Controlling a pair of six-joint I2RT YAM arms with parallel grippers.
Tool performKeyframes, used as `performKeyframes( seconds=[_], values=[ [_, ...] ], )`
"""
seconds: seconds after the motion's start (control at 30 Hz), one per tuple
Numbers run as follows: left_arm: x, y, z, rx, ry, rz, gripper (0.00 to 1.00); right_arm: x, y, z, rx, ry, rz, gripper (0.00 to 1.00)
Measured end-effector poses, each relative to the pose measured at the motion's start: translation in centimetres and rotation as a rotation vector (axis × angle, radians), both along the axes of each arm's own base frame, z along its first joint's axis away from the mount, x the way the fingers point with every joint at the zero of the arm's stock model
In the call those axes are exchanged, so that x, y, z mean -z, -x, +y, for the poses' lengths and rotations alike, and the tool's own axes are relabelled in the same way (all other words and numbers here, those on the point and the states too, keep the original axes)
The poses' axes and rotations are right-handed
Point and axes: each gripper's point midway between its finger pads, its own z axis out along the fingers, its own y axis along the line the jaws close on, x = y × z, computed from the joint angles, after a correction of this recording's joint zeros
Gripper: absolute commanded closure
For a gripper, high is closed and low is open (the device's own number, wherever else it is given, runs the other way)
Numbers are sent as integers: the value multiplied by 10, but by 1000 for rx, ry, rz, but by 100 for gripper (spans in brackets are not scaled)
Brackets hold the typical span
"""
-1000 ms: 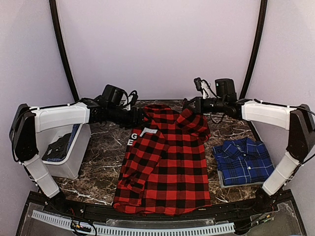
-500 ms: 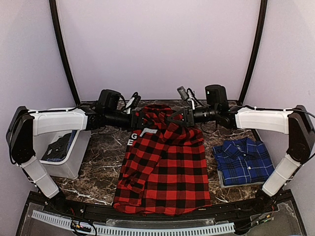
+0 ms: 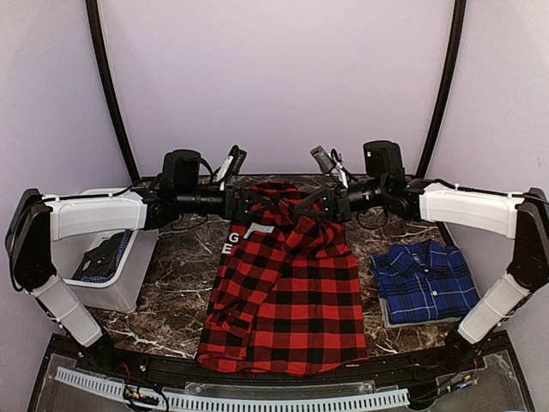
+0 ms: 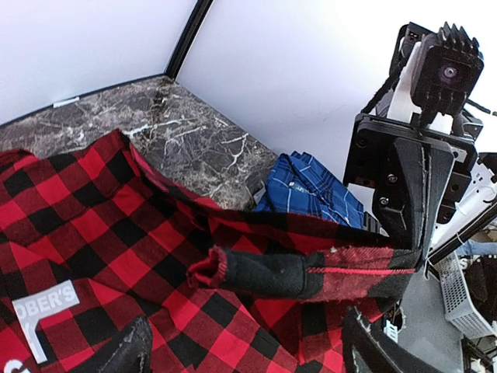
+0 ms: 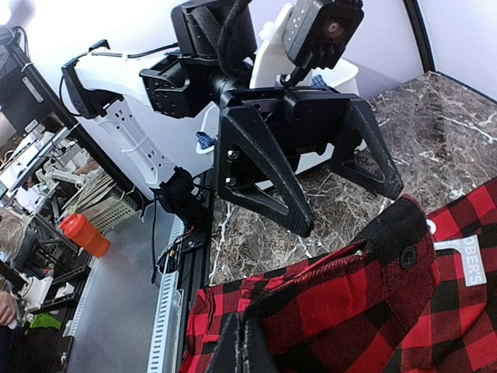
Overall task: Fold and stack the long sleeve shirts
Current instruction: Fold the 1/3-folded shirt at the center of the board.
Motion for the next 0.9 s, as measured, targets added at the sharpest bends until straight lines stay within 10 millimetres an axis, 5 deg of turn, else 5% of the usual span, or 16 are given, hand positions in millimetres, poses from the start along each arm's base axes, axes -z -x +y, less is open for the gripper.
performKeyframes(
  seconds=[0.43, 0.7, 0.9],
  values=[
    [-37, 8, -13, 148, 142, -443, 18, 0, 9, -4, -54, 18, -10, 100],
    [-1, -8, -33, 219, 101, -523, 17, 3, 7, -9, -49, 34, -7, 100],
    [9, -12, -43, 264, 104, -529, 17, 6, 0, -16, -30, 44, -3, 100]
  ],
)
